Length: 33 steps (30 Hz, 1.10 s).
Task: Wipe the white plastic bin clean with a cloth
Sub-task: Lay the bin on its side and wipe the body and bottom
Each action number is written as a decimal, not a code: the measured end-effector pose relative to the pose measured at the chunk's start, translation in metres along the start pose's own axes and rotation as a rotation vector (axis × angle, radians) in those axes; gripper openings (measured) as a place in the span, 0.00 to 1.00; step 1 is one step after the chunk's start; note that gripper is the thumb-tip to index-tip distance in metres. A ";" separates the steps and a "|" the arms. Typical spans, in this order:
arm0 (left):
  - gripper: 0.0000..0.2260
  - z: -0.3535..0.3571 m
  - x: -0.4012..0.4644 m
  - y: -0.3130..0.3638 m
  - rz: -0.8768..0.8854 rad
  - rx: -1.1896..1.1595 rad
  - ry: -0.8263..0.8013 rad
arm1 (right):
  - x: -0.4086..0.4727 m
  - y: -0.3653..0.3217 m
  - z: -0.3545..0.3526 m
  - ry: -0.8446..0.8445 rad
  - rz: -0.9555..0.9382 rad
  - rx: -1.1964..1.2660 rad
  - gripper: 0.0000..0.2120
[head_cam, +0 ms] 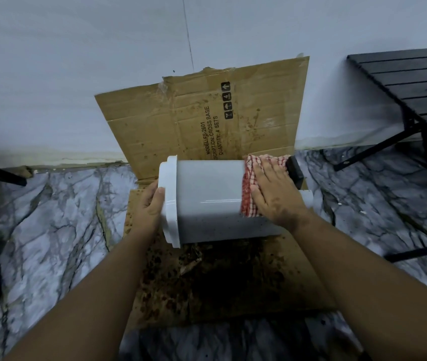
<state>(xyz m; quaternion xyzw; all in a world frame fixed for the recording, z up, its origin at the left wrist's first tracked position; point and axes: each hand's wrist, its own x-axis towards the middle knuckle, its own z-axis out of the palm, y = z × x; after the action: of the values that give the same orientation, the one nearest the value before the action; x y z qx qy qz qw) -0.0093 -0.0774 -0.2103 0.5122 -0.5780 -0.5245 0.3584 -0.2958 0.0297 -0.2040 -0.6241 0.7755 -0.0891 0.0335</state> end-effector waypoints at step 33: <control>0.15 -0.003 0.003 -0.002 0.022 0.036 0.002 | 0.001 -0.008 -0.001 -0.014 0.054 -0.003 0.40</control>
<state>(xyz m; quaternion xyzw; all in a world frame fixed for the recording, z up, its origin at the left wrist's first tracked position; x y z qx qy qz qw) -0.0064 -0.0810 -0.2117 0.5128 -0.5926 -0.5093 0.3556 -0.2883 0.0271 -0.2016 -0.6035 0.7920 -0.0827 0.0407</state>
